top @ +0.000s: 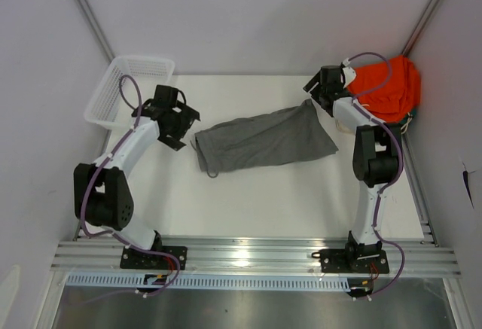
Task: Fold and stack the shorts
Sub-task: Fold the shorts
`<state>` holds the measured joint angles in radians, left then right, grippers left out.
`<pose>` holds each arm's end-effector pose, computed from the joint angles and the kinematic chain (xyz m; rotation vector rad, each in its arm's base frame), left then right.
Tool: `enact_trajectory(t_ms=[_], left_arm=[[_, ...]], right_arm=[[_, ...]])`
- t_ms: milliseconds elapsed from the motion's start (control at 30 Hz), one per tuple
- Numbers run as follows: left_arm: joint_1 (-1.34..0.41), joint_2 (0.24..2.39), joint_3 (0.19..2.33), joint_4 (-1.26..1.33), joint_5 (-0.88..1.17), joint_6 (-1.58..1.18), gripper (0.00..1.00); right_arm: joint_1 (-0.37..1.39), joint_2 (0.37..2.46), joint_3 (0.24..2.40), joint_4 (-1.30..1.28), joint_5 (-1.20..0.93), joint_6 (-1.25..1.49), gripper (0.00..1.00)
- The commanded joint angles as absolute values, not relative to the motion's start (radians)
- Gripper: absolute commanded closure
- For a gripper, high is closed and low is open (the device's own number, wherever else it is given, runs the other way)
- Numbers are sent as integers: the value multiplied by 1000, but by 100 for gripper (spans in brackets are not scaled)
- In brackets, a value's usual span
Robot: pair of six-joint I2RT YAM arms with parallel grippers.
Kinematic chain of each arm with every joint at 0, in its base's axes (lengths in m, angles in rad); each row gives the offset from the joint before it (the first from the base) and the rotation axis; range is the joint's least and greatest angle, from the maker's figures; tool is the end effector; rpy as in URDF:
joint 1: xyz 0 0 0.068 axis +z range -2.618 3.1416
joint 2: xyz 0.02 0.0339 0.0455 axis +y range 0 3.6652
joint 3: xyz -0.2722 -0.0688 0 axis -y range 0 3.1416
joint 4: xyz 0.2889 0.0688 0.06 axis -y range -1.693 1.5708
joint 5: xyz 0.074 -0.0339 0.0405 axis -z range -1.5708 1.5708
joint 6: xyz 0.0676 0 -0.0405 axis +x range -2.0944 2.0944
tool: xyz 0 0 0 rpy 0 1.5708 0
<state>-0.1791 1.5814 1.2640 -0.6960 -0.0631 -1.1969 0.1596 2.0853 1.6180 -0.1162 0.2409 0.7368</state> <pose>0.3854 -0.0654 0.2325 -1.3078 2.2951 -0.4155 0.5510 0.0724 0.1969 0.7436 2.0142 0.2659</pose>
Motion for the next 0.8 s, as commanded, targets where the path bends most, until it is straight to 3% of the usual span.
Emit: enact_trajectory(t_ms=[0, 233, 400, 567, 600, 633, 767], left_arm=[[-170, 1503, 1273, -652, -117, -1083, 1], [-195, 1411, 1152, -486, -81, -689, 1], [-227, 1399, 1051, -448, -85, -669, 1], [-221, 1322, 849, -226, -8, -706, 1], [-221, 1315, 822, -206, -8, -701, 1], [-219, 1310, 810, -183, 26, -686, 1], [-219, 1336, 750, -82, 86, -680, 1]], right_arm=[[158, 2011, 1614, -35, 184, 658, 21], [146, 1951, 1539, -11, -106, 509, 24], [173, 1879, 1332, 178, -337, 509, 25], [302, 1826, 1235, 276, -345, 535, 33], [320, 1812, 1215, 306, -357, 549, 36], [337, 1809, 1189, 357, -367, 569, 46], [469, 1819, 1198, 367, -325, 565, 57]])
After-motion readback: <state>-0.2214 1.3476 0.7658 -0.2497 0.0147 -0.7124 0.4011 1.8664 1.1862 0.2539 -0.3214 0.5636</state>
